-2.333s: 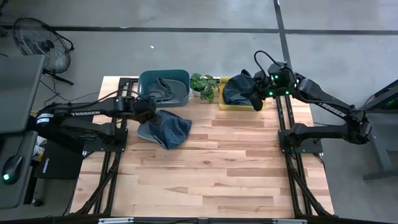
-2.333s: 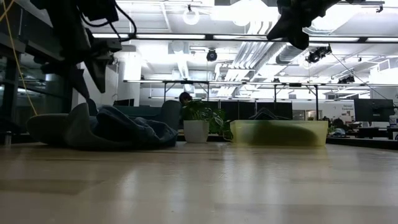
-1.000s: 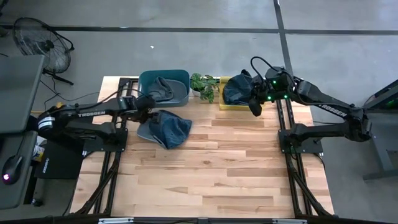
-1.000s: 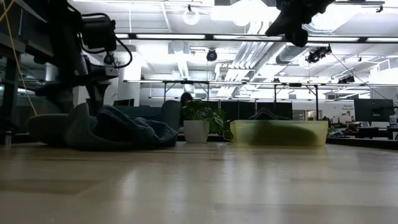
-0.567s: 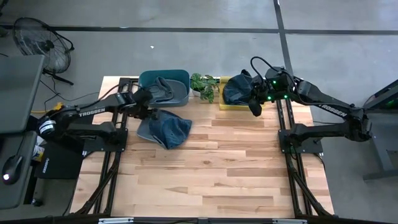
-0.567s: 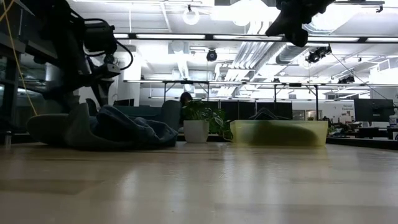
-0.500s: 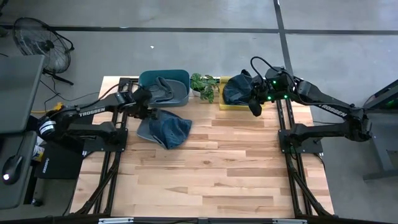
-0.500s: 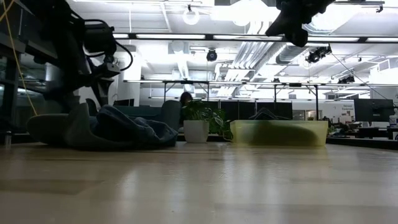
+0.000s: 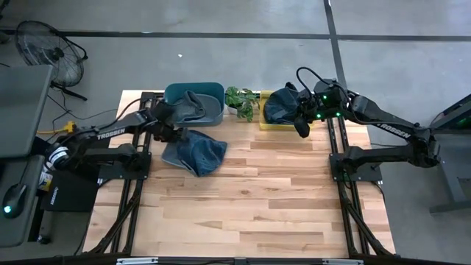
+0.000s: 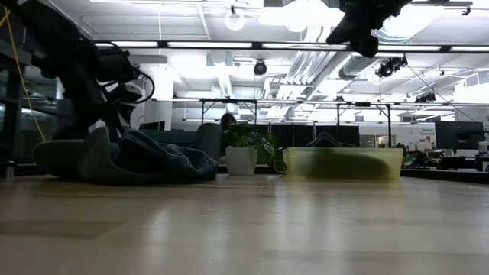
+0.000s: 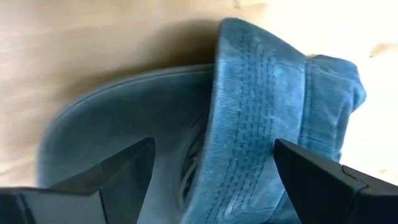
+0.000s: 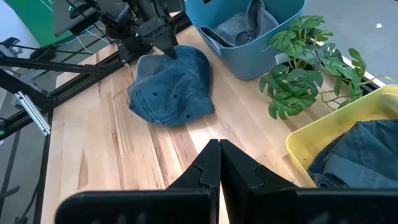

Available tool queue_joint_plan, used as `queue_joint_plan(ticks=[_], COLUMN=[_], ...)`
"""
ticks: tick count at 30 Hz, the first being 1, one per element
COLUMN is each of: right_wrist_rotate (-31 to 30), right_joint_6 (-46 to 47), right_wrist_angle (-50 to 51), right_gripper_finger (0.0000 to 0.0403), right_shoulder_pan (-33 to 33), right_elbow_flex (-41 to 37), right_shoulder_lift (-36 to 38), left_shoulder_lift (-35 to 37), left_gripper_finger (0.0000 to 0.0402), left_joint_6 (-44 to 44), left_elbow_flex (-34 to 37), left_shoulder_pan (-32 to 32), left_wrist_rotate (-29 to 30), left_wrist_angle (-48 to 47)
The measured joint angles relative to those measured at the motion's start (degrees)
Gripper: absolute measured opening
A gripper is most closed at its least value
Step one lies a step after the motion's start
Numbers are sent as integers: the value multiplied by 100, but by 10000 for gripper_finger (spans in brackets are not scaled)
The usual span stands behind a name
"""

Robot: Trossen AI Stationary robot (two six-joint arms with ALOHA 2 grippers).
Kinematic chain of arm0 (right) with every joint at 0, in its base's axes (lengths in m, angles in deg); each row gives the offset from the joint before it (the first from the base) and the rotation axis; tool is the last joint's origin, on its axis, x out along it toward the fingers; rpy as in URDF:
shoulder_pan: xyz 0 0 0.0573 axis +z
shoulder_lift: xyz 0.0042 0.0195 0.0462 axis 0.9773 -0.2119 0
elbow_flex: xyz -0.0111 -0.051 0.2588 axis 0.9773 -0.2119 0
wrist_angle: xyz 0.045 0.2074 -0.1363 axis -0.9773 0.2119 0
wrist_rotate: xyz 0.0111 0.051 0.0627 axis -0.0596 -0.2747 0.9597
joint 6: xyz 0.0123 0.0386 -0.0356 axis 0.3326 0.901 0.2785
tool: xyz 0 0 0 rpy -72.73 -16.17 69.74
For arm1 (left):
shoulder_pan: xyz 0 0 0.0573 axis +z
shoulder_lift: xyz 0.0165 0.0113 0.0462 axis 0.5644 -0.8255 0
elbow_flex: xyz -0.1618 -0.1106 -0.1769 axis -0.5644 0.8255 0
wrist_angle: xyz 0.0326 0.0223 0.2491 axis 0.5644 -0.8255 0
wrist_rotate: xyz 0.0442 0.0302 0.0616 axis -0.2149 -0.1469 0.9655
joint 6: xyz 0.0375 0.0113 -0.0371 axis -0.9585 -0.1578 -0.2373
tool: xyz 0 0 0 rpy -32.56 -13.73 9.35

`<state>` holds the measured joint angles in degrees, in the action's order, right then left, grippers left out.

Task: Pick & Place hat
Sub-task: Put the blue cap into the yellow bin

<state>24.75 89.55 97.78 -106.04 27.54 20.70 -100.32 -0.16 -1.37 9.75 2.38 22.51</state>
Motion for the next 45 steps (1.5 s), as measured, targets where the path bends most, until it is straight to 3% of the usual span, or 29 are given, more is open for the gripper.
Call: queue_joint_plan(ticks=[10,20,45], right_wrist_rotate=[-30,-122,-219], right_joint_6=[0,0,0], right_wrist_angle=[-1,-3,-3], right_gripper_finger=[0,0,0], right_shoulder_pan=[0,0,0], right_elbow_flex=[0,0,0], right_shoulder_lift=[0,-2,0], left_shoulder_lift=[-2,-2,9], left_gripper_finger=[324,315,82], left_joint_6=[19,177,194], left_elbow_flex=[305,309,300], left_shoulder_pan=[13,13,11], left_wrist_rotate=[-742,-865,-1248], left_wrist_angle=[684,713,737])
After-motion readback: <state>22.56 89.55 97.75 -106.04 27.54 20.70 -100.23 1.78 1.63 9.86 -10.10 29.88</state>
